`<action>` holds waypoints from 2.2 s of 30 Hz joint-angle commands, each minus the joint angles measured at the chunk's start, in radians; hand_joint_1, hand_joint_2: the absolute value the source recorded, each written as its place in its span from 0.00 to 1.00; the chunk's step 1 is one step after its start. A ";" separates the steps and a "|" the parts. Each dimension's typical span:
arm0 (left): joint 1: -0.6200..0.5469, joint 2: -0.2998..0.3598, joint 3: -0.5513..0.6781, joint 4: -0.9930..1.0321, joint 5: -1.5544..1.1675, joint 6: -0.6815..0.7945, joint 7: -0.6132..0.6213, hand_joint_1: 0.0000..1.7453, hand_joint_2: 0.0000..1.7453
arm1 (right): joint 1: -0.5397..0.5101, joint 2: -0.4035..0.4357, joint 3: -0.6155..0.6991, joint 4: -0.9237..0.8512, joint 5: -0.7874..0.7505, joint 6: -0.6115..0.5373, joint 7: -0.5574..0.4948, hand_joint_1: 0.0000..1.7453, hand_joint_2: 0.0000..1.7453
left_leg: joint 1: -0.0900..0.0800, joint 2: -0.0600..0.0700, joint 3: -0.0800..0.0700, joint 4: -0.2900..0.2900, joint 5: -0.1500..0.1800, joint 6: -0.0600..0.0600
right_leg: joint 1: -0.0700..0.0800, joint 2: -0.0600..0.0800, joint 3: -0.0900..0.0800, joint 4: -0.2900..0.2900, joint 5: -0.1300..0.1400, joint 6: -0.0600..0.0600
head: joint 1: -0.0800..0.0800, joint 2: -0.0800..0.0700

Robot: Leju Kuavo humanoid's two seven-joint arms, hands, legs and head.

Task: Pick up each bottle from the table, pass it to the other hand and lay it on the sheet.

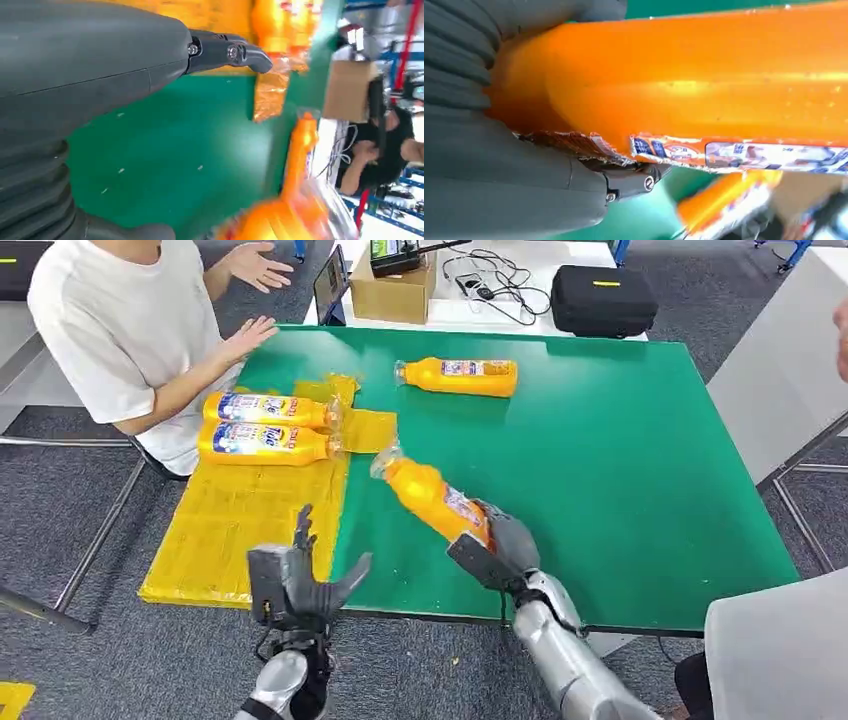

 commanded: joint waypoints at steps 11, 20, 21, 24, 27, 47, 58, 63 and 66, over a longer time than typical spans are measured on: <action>0.078 0.064 -0.104 -0.058 0.294 -0.176 0.013 0.00 1.00 | 0.274 -0.023 -0.036 -0.507 -0.294 0.081 -0.093 1.00 1.00 | -0.001 0.001 0.000 0.000 -0.003 0.001 | -0.001 -0.001 0.000 0.000 -0.001 -0.001 | 0.000 0.000; 0.081 0.116 -0.249 -0.108 0.170 -0.184 -0.047 0.00 1.00 | 0.239 -0.112 0.178 -0.352 -0.166 0.220 -0.046 1.00 1.00 | -0.001 0.002 0.003 -0.001 -0.003 0.001 | -0.002 0.000 0.002 -0.001 -0.001 -0.001 | 0.000 0.000; 0.080 0.117 -0.253 -0.126 0.169 -0.184 -0.046 0.00 1.00 | 0.235 -0.112 0.207 -0.325 -0.136 0.223 -0.059 1.00 1.00 | -0.001 0.002 0.005 -0.001 -0.005 0.001 | -0.001 0.000 0.005 -0.002 -0.003 -0.001 | 0.000 0.000; 0.068 0.104 -0.237 -0.131 0.176 -0.154 -0.025 0.00 1.00 | 0.250 -0.073 0.272 -0.293 -0.119 0.252 -0.097 1.00 1.00 | -0.001 0.002 0.005 -0.001 -0.005 0.001 | -0.001 0.000 0.005 -0.002 -0.003 -0.002 | 0.000 0.000; 0.049 0.097 -0.231 -0.110 0.193 -0.111 0.033 0.00 1.00 | 0.256 -0.062 0.364 -0.265 -0.111 0.283 -0.091 1.00 1.00 | 0.000 0.003 0.005 -0.001 -0.005 0.000 | 0.000 0.001 0.004 -0.002 -0.002 -0.002 | 0.000 0.000; 0.052 0.101 -0.244 -0.126 0.193 -0.123 0.030 0.00 1.00 | 0.226 -0.061 0.399 -0.203 -0.108 0.271 -0.086 1.00 1.00 | -0.001 0.001 0.001 -0.001 -0.003 0.001 | -0.001 0.000 0.000 -0.001 -0.001 -0.001 | 0.000 0.000; 0.052 0.101 -0.244 -0.126 0.193 -0.123 0.030 0.00 1.00 | 0.226 -0.061 0.399 -0.203 -0.108 0.271 -0.086 1.00 1.00 | -0.001 0.001 0.002 -0.001 -0.004 0.001 | -0.001 -0.001 0.002 -0.001 -0.002 -0.001 | 0.000 0.000; 0.052 0.101 -0.244 -0.126 0.193 -0.123 0.030 0.00 1.00 | 0.226 -0.061 0.399 -0.203 -0.108 0.271 -0.086 1.00 1.00 | -0.001 0.002 0.003 -0.001 -0.004 0.000 | -0.001 -0.001 0.003 -0.001 -0.002 -0.001 | 0.000 0.000; 0.052 0.101 -0.244 -0.126 0.193 -0.123 0.030 0.00 1.00 | 0.226 -0.061 0.399 -0.203 -0.108 0.271 -0.086 1.00 1.00 | -0.001 0.002 0.003 -0.001 -0.004 0.000 | -0.001 -0.001 0.003 -0.001 -0.002 -0.001 | 0.000 0.000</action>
